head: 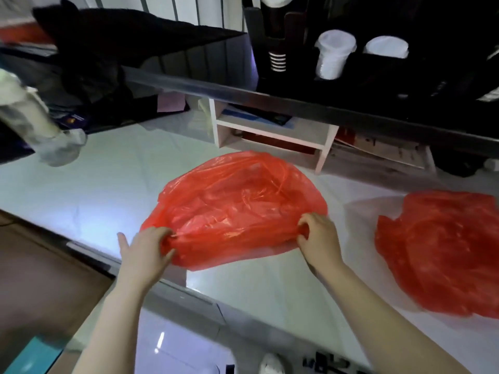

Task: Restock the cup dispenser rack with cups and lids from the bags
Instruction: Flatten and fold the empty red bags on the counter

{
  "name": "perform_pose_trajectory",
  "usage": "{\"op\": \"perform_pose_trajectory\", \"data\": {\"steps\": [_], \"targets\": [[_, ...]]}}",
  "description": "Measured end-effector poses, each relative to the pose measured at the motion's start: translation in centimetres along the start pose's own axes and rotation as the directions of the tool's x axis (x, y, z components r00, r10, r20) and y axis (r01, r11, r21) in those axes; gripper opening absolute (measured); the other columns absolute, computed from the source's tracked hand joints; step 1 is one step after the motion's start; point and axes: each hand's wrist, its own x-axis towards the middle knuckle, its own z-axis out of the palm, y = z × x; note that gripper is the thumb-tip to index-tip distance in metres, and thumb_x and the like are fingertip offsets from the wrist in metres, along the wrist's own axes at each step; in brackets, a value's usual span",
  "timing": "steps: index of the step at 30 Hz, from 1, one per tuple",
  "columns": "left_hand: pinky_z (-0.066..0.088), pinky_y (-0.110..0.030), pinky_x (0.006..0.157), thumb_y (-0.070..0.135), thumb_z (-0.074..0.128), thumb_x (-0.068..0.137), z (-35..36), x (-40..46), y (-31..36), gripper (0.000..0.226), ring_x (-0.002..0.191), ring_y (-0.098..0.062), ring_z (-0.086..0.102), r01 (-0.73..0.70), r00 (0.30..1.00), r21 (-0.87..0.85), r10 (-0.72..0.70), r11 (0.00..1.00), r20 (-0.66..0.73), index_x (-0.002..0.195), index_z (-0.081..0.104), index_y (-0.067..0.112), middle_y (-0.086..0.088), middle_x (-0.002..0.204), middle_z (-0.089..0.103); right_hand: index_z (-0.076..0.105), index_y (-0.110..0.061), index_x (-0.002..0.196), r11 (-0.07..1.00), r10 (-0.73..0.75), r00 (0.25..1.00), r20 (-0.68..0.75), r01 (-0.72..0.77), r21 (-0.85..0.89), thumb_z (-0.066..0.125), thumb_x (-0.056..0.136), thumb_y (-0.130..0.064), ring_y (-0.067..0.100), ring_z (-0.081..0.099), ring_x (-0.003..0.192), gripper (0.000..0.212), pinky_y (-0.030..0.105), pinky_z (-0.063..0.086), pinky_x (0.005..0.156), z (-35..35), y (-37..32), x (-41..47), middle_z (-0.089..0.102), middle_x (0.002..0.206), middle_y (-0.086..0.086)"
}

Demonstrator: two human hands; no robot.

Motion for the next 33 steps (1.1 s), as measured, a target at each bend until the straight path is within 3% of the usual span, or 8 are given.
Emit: {"op": "perform_pose_trajectory", "data": {"steps": [5, 9, 13, 16, 20, 25, 30, 33], "targets": [[0.042, -0.038, 0.068, 0.009, 0.071, 0.074, -1.4, 1.6, -1.2, 0.02, 0.085, -0.038, 0.058, 0.068, 0.963, -0.176, -0.111, 0.982, -0.247, 0.092, 0.064, 0.01, -0.014, 0.087, 0.063, 0.053, -0.021, 0.133, 1.0, 0.024, 1.0, -0.019, -0.024, -0.002, 0.057, 0.082, -0.006, 0.027, 0.027, 0.141, 0.053, 0.051, 0.019, 0.115, 0.1, -3.7, -1.7, 0.043, 0.146, 0.003], [0.042, -0.036, 0.085, 0.009, 0.073, 0.074, -0.7, 1.4, 2.2, 0.035, 0.099, -0.031, 0.056, -0.163, 0.972, -0.279, 0.105, 0.946, -0.21, 0.108, 0.064, 0.01, -0.012, 0.104, 0.061, 0.059, -0.016, 0.128, 0.971, -0.104, 0.99, -0.094, 0.122, 0.208, 0.069, 0.08, -0.011, 0.03, 0.035, 0.134, 0.05, 0.036, 0.023, 0.114, 0.8, -9.6, -3.3, 0.048, 0.14, 0.007], [0.042, -0.016, 0.097, 0.008, 0.071, 0.08, -0.2, -1.3, 4.7, 0.051, 0.113, -0.005, 0.056, -0.398, 0.876, -0.688, 0.475, 0.607, -0.087, 0.124, 0.055, 0.026, 0.008, 0.124, 0.059, 0.038, -0.03, 0.144, 0.945, -0.193, 0.964, 0.183, 0.133, 0.298, 0.073, 0.081, -0.028, 0.01, 0.015, 0.142, 0.072, 0.025, 0.011, 0.114, 2.0, -12.7, -4.7, 0.03, 0.152, -0.009], [0.05, -0.023, 0.09, 0.001, 0.057, 0.083, 0.1, -2.9, 4.9, 0.043, 0.107, -0.011, 0.064, -0.216, 0.885, -0.908, 0.465, 0.358, -0.027, 0.118, 0.059, 0.026, 0.008, 0.117, 0.066, 0.053, -0.024, 0.134, 0.972, -0.103, 0.976, 0.192, 0.058, 0.226, 0.071, 0.078, -0.017, 0.014, 0.028, 0.136, 0.06, 0.021, 0.017, 0.11, 2.5, -12.3, -5.1, 0.042, 0.144, -0.006], [0.052, -0.021, 0.085, -0.002, 0.057, 0.086, 0.5, -1.3, 3.1, 0.034, 0.099, -0.01, 0.067, -0.143, 0.948, -0.934, 0.316, 0.329, -0.034, 0.104, 0.065, 0.026, 0.005, 0.105, 0.07, 0.061, -0.033, 0.1, 0.958, 0.095, 0.995, 0.019, -0.097, 0.272, 0.062, 0.089, -0.02, 0.003, 0.059, 0.091, 0.017, 0.008, 0.036, 0.071, 2.8, -11.4, -6.6, 0.063, 0.095, -0.013], [0.051, -0.018, 0.079, 0.006, 0.057, 0.088, 3.0, 1.3, 0.7, 0.035, 0.097, 0.001, 0.062, 0.139, 0.979, -0.906, 0.082, 0.399, 0.186, 0.113, 0.056, 0.031, 0.005, 0.119, 0.059, 0.056, -0.051, 0.107, 0.594, 0.505, 0.862, 0.049, -0.388, 0.704, 0.042, 0.088, -0.049, 0.003, 0.065, 0.095, 0.024, 0.028, 0.054, 0.076, 1.7, -9.8, -8.8, 0.068, 0.101, -0.024], [0.049, -0.034, 0.092, 0.021, 0.072, 0.072, 4.4, 1.6, 3.5, 0.066, 0.094, -0.013, 0.058, 0.309, 0.863, -0.883, 0.287, 0.354, 0.417, 0.132, 0.046, 0.031, 0.007, 0.11, 0.06, 0.069, -0.031, 0.107, 0.151, 0.71, 0.701, 0.064, -0.241, 0.959, 0.051, 0.094, -0.018, 0.021, 0.07, 0.097, 0.026, 0.036, 0.058, 0.078, -0.2, -8.7, -9.7, 0.074, 0.102, 0.0], [0.053, -0.036, 0.089, 0.035, 0.071, 0.072, 4.0, 2.1, 6.5, 0.071, 0.106, -0.016, 0.062, 0.271, 0.824, -0.87, 0.368, 0.412, 0.432, 0.136, 0.041, 0.035, 0.003, 0.126, 0.055, 0.065, -0.022, 0.114, 0.122, 0.722, 0.691, 0.03, -0.17, 0.978, 0.048, 0.098, -0.009, 0.017, 0.07, 0.094, 0.027, 0.031, 0.059, 0.075, -1.6, -8.7, -9.8, 0.074, 0.1, 0.0]]}}
